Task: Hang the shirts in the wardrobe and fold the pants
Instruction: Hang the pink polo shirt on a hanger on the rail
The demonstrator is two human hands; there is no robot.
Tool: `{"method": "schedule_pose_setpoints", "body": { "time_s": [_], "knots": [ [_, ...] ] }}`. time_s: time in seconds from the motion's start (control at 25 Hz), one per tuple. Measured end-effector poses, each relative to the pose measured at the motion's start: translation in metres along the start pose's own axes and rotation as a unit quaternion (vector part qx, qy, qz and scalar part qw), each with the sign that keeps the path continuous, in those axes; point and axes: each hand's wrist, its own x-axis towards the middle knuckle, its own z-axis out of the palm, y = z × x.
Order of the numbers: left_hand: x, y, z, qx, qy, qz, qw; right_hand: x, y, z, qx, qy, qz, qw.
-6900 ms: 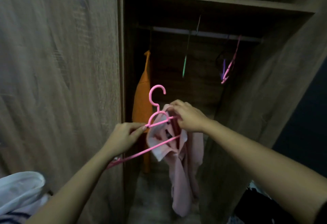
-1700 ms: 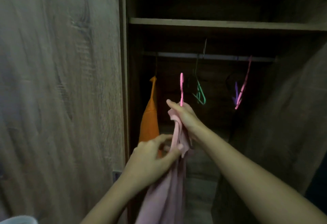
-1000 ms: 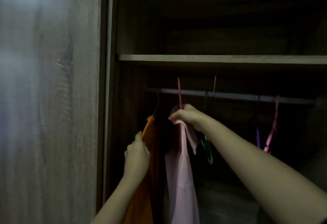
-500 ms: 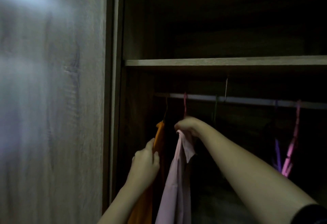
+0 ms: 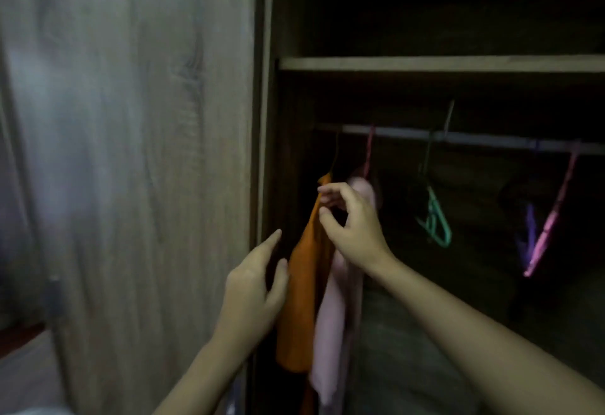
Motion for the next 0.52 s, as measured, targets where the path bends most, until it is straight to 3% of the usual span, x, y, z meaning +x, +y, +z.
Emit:
{"method": "schedule_pose_setpoints", "body": {
  "time_s": [0.12, 0.24, 0.36, 0.52],
  "knots": [
    [-0.048, -0.041, -0.045, 0.041, -0.033, -0.009, 0.999, -0.049, -0.021, 0.052, 0.028, -0.052, -0.024, 0.998],
    [-0.112, -0.098, -0.1, 0.118, -0.081, -0.086, 0.986, -0.097, -0.033, 0.124, 0.054, -0.128, -0.014, 0.99],
    [-0.181, -0.152, -0.168, 0.185, -0.131, -0.196, 0.954, -0.137, -0.044, 0.187, 0.091, -0.179, 0.013, 0.979],
    [-0.25, -0.217, -0.261, 0.303, -0.108, -0.282, 0.904, -0.178, -0.068, 0.263, 0.104, -0.261, 0.033, 0.959]
  ]
}}
